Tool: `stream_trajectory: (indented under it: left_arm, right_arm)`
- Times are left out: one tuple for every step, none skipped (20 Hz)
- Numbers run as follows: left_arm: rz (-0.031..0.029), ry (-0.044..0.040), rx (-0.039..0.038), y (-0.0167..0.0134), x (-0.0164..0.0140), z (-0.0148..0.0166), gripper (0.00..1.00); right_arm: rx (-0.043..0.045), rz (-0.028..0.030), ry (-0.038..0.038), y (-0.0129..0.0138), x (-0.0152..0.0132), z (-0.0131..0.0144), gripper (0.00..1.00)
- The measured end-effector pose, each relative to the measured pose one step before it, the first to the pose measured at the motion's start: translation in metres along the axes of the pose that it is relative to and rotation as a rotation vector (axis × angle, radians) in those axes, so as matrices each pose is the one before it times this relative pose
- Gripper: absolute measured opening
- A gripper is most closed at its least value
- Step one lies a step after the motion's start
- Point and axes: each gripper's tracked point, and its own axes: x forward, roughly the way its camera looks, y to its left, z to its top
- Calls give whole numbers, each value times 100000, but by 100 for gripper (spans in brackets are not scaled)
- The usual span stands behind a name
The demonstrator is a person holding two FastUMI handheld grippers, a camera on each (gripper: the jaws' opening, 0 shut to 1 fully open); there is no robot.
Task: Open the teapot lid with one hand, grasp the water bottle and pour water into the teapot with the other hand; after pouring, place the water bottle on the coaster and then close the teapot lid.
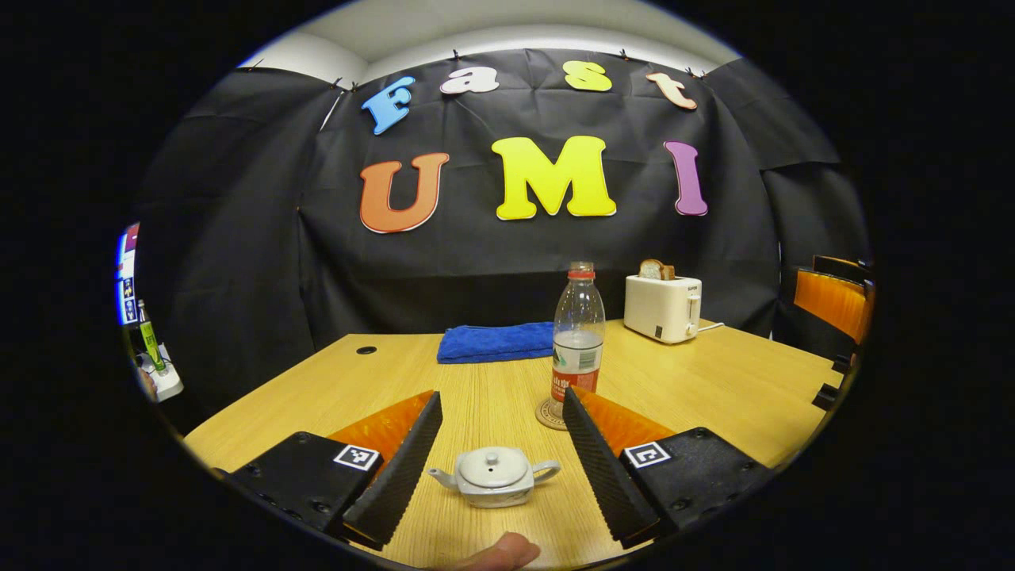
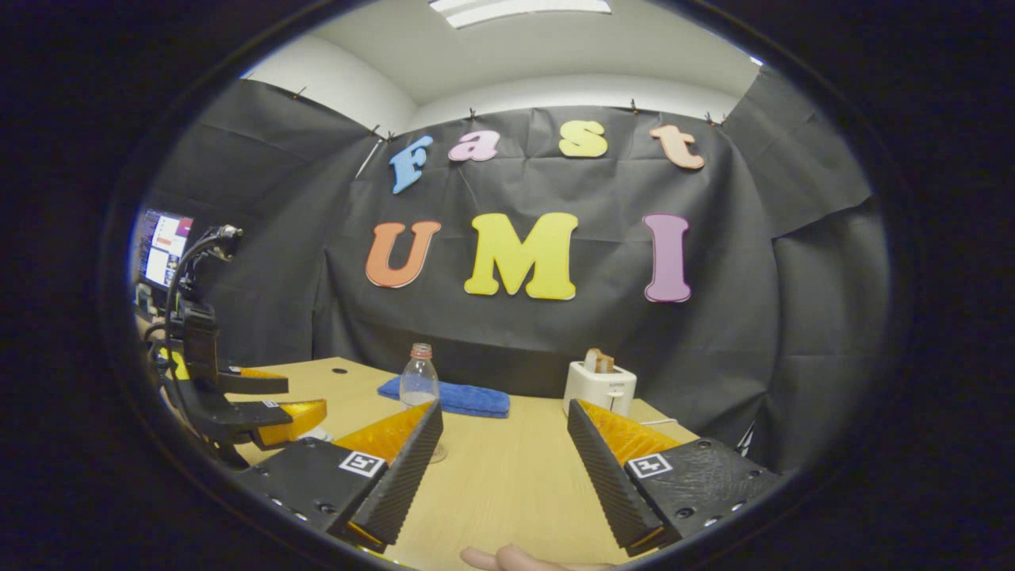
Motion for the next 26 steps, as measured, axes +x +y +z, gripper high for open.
stream_trajectory:
  left_arm:
    - [951, 125, -717, 123, -598, 625, 96]
    - [109, -438, -1529, 41, -840, 780, 96]
    - [-680, -1091, -2571, -257, -900, 1165, 96]
    - [-298, -862, -2406, -101, -936, 1008, 96]
    - [-182, -1351, -1691, 54, -904, 963, 96]
    - [430, -1214, -510, 137, -1043, 987, 96]
    - [785, -276, 924, 332, -836, 577, 96]
    - [1200, -172, 1107, 465, -691, 429, 96]
    - [1267, -241, 856, 474, -570, 347, 96]
    - [963, -538, 340, 441, -559, 485, 96]
    - [711, 56, 117, 276, -385, 219, 96]
    - [176, 272, 314, 181, -253, -22, 96]
    - [-2, -541, 406, 38, -168, 285, 96]
    - [-2, 18, 368, 138, -22, 106, 96]
    - [-439, 550, 685, -47, 7, -199, 96]
    - [-307, 132, 483, -16, 92, -171, 96]
    - [-501, 89, -167, -74, 69, -139, 96]
    - [-422, 382, -336, -124, 18, -145, 96]
    - [348, 38, -494, 50, 111, -14, 96]
    - [149, -42, -38, 80, 125, 19, 96]
    - [-159, 284, 320, 63, 109, -86, 96]
    - [327, 433, 77, 71, 59, -186, 96]
    - [197, 190, -23, 156, 52, -43, 96]
    - [11, -41, -252, 17, -49, 62, 96]
    - [-17, -525, -14, 63, -80, 148, 96]
    - [46, -850, 232, 13, -159, 163, 96]
  right_arm:
    - [165, -1228, -604, -420, -623, 611, 96]
    - [93, -1192, -69, -389, -727, 431, 96]
    - [-2, -1684, 306, -553, -600, 437, 96]
    - [-255, -1447, 359, -509, -654, 216, 95]
    - [113, -1278, 84, -535, -562, 209, 93]
    - [307, -1515, 1127, -600, -484, -119, 95]
    - [622, -1494, 2171, -614, -332, -347, 96]
    - [551, -1202, 2591, -516, -185, -415, 96]
    - [1372, -2095, 2364, -717, -93, -357, 95]
    - [1191, -1019, 1708, -470, 61, -299, 95]
    - [902, -625, 775, -363, 90, -124, 95]
    - [432, -749, 400, -382, 114, -51, 95]
    - [380, -702, 304, -369, 55, 3, 93]
    - [51, -674, 181, -168, 100, -117, 93]
    - [-554, -365, -249, -73, 10, 57, 94]
    - [-804, -321, -488, -36, -52, 41, 95]
    - [-951, -218, -636, 1, -74, 129, 95]
    - [-596, -80, -470, 75, 15, 46, 95]
    - [-70, 207, 28, 62, -50, 29, 97]
    - [284, 250, 255, 176, 37, -130, 95]
    - [343, -47, 584, 138, 126, -158, 95]
    - [-150, 2, 775, 98, 178, -317, 95]
    - [-479, 199, 393, 198, 33, -137, 95]
    - [-357, 64, -40, -11, -12, -16, 95]
    - [-182, -123, 141, -32, 33, -101, 95]
    - [26, 22, 209, 51, 62, -42, 95]
